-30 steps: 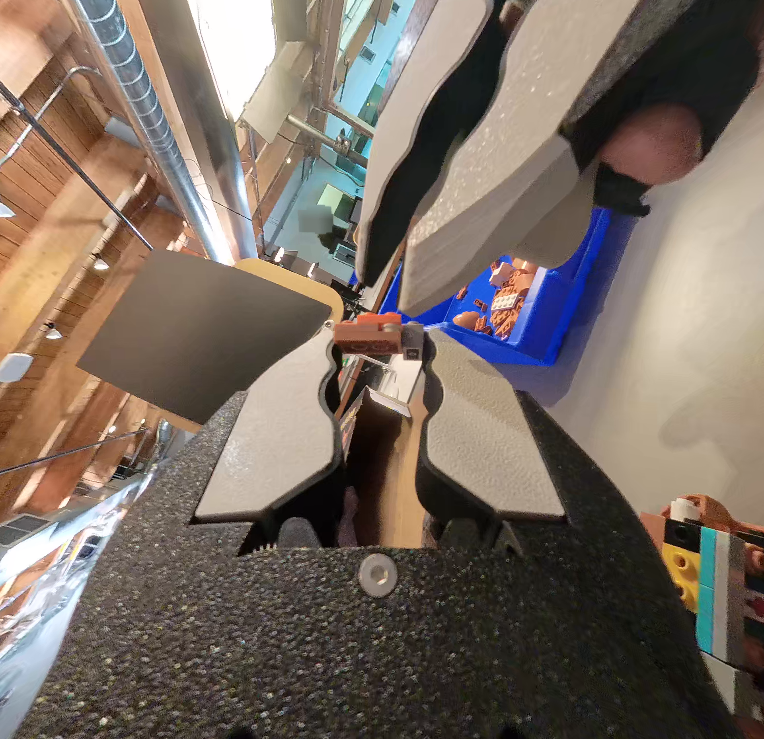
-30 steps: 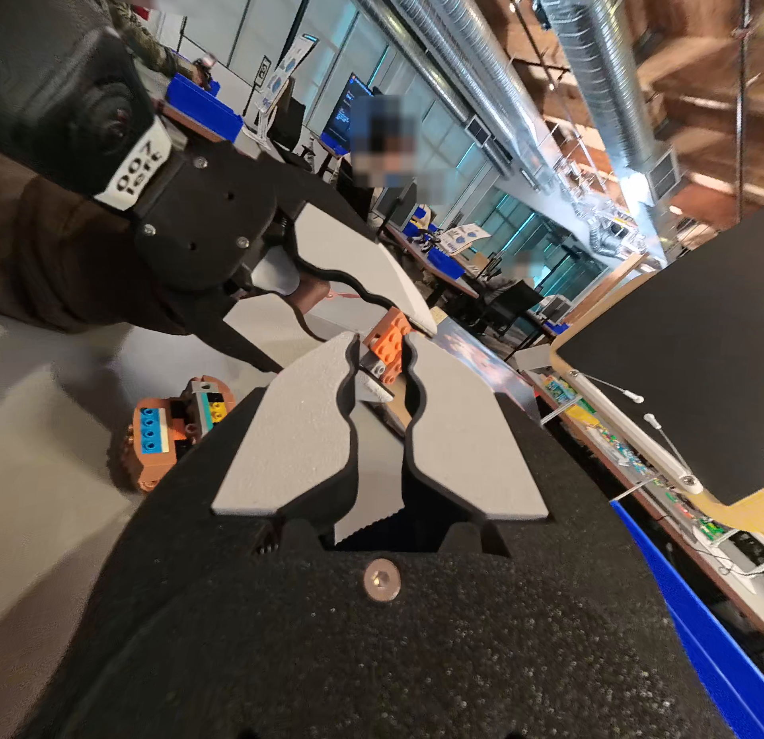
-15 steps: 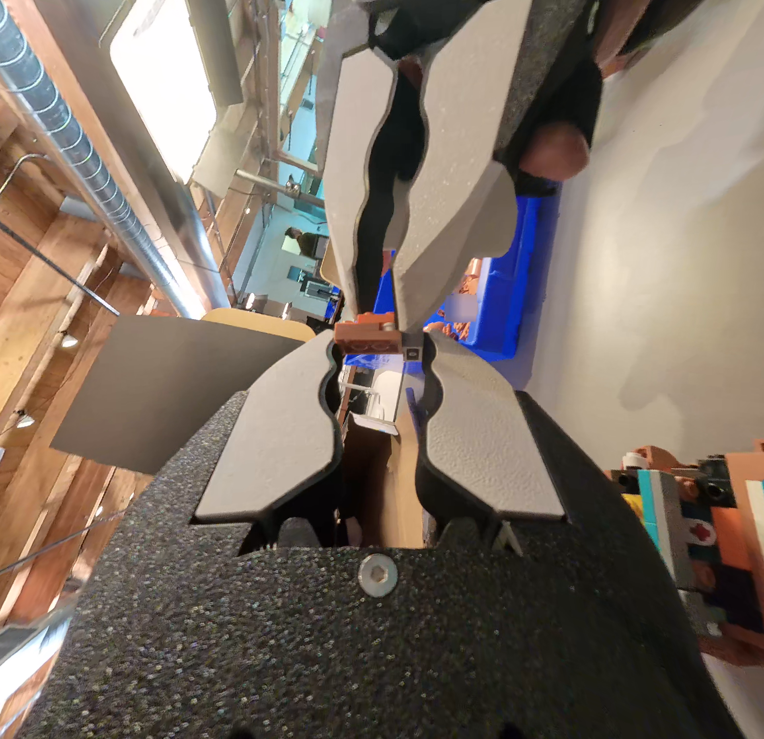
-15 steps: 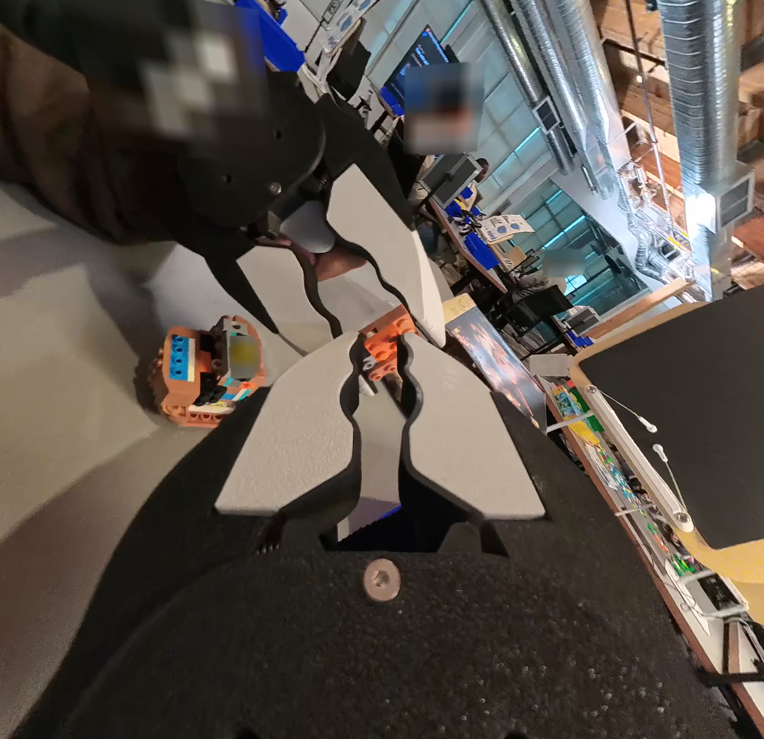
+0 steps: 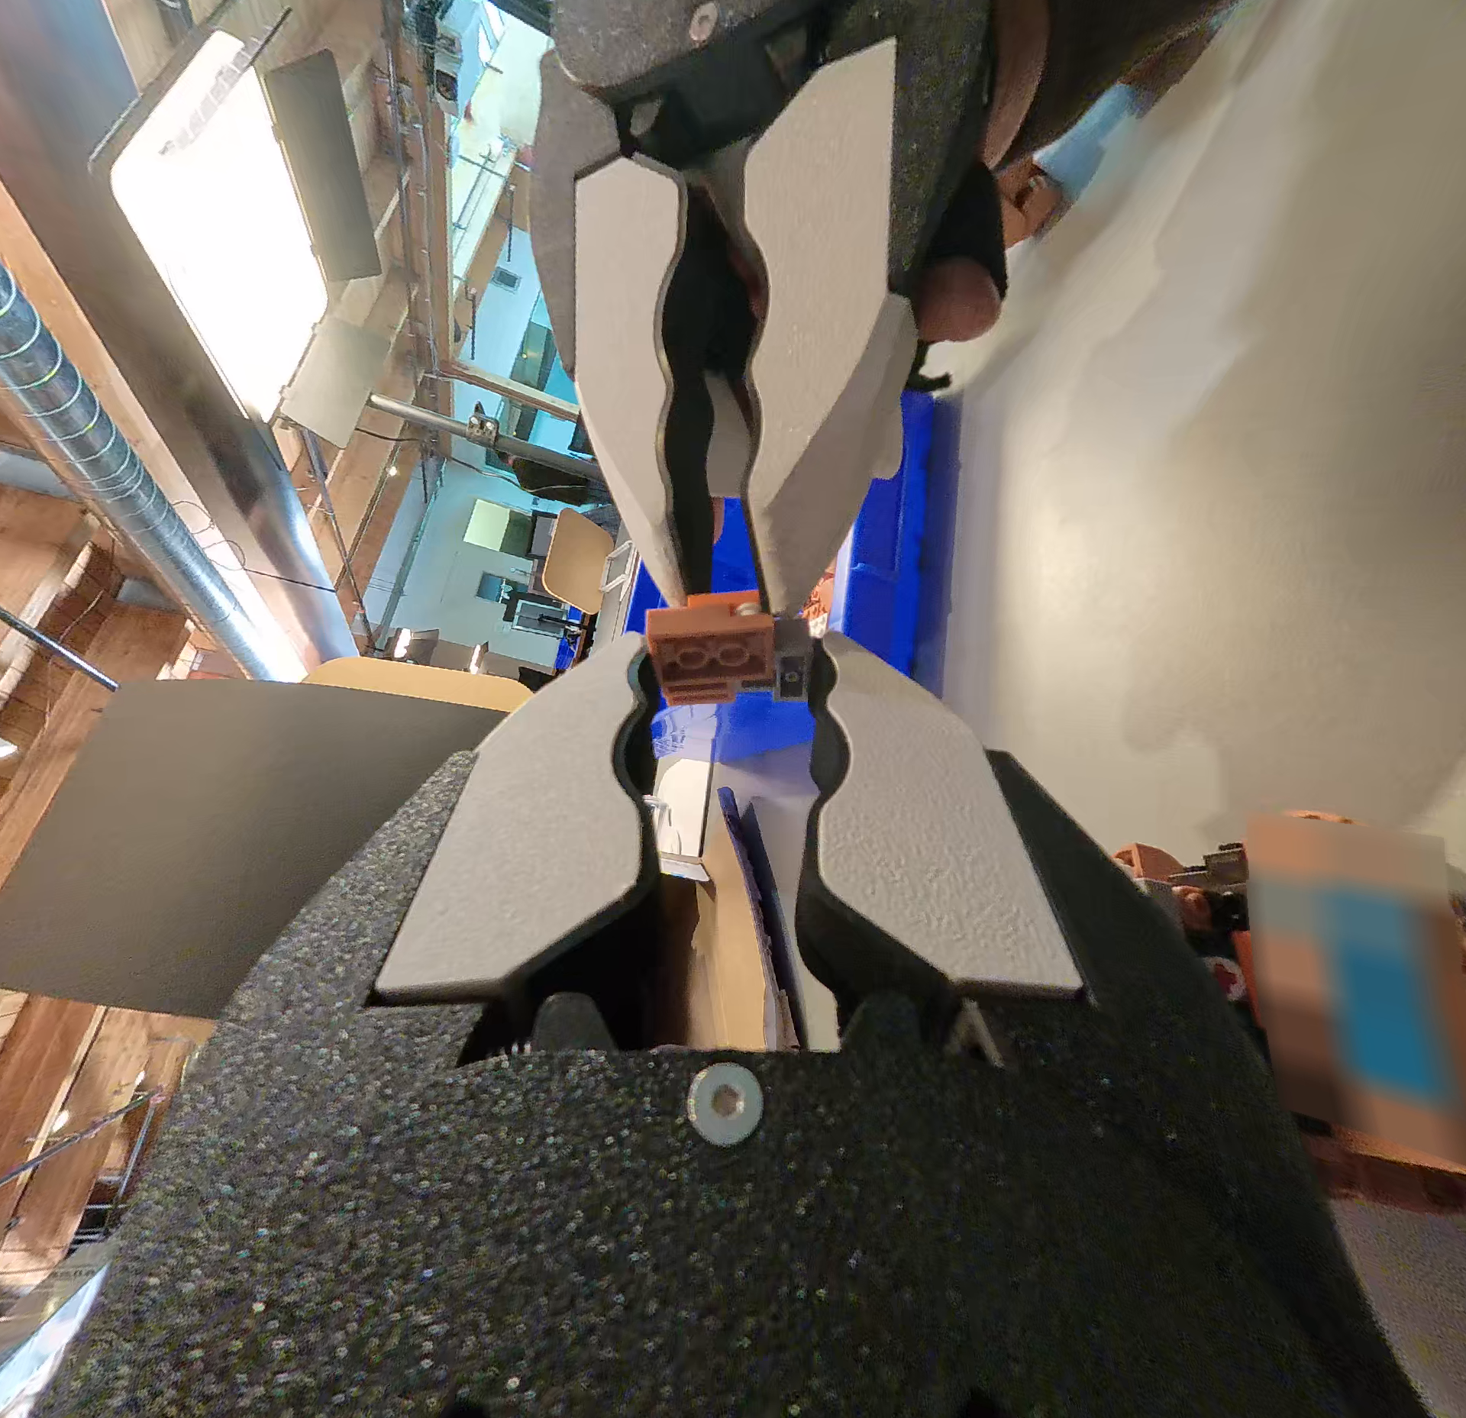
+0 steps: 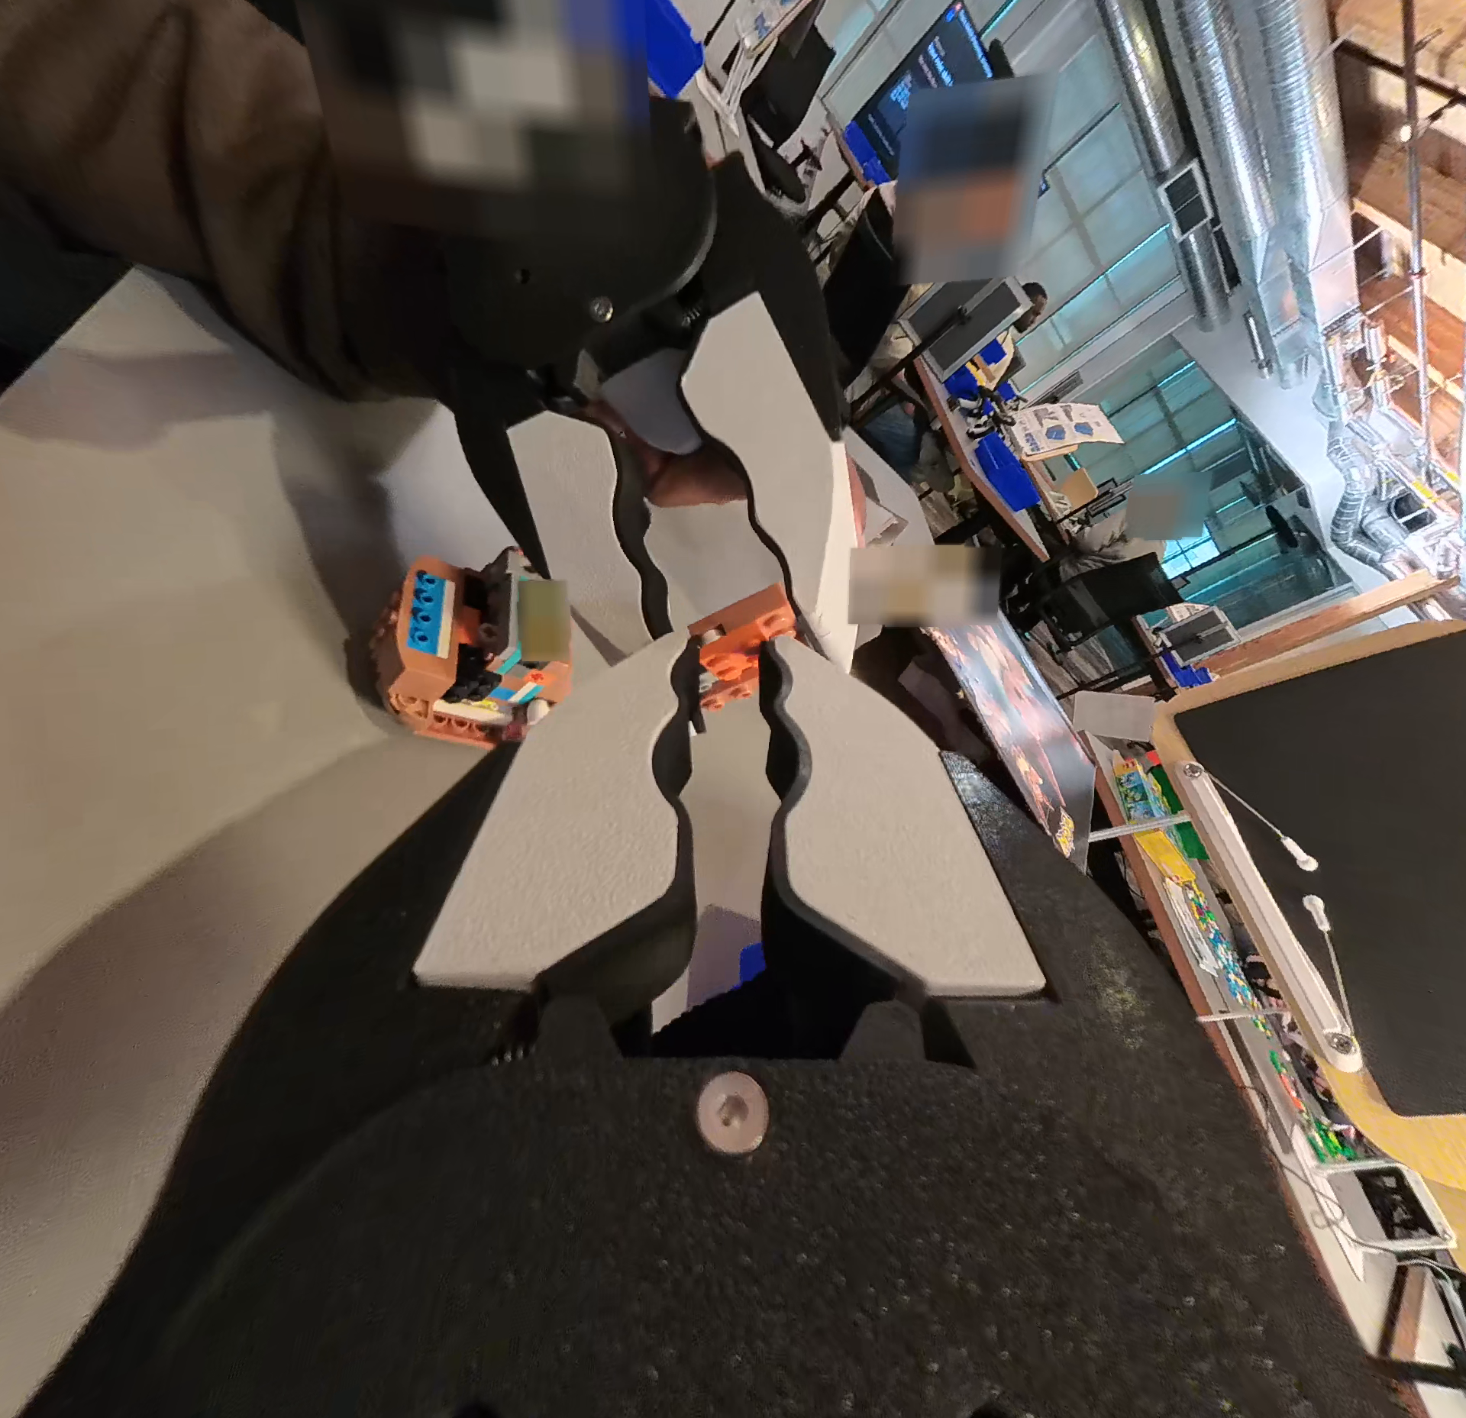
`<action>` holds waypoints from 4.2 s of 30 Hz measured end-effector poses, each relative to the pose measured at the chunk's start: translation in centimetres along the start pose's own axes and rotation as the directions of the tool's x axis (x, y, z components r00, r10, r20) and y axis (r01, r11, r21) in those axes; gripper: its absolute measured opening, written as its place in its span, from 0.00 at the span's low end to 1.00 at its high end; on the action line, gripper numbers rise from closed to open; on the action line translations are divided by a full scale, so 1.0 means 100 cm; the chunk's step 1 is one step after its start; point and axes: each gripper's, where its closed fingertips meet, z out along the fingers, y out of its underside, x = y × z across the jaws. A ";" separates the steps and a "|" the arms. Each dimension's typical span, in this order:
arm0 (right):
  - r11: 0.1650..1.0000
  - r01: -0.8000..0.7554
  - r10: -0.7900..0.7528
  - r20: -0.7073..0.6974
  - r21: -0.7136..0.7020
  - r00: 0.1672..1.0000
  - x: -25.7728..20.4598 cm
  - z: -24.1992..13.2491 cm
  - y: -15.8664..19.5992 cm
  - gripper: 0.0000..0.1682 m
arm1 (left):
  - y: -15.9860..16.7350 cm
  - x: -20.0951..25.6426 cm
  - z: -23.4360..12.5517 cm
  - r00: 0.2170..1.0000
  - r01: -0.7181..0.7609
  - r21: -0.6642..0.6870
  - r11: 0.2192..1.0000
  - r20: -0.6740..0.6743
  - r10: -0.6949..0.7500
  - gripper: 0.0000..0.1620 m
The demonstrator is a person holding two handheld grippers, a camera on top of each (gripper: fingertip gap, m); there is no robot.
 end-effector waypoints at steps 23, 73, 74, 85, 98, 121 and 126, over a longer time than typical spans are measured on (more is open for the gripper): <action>0.995 0.059 -0.047 0.154 -0.075 0.987 -0.020 -0.005 0.012 0.08 | -0.006 0.030 -0.002 0.956 0.168 0.073 0.983 -0.255 -0.144 0.22; 0.984 -0.133 0.143 0.082 -0.121 0.986 -0.004 0.004 0.009 0.04 | 0.004 0.003 -0.012 0.999 -0.024 0.065 0.998 -0.031 0.026 0.22; 0.986 -0.111 0.122 0.088 -0.126 0.989 -0.005 0.003 0.009 0.04 | 0.002 0.004 -0.012 0.999 -0.006 0.078 0.997 -0.047 0.010 0.22; 0.984 -0.151 0.163 0.142 -0.089 0.976 -0.008 0.000 0.007 0.04 | -0.007 0.008 -0.016 0.980 0.157 0.169 0.973 -0.149 -0.132 0.22; 0.994 0.049 -0.051 -0.019 -0.095 0.998 0.002 0.002 0.014 0.16 | 0.002 0.006 -0.012 0.925 0.339 0.121 0.933 -0.220 -0.308 0.22; 0.996 0.052 -0.045 0.094 -0.067 0.995 -0.016 0.002 0.008 0.14 | -0.007 0.037 -0.014 0.828 0.416 0.056 0.908 -0.437 -0.353 0.22; 0.999 -0.032 0.031 0.017 0.034 0.999 0.002 -0.005 -0.006 0.14 | -0.012 0.013 -0.017 0.808 0.525 0.128 0.842 -0.386 -0.445 0.23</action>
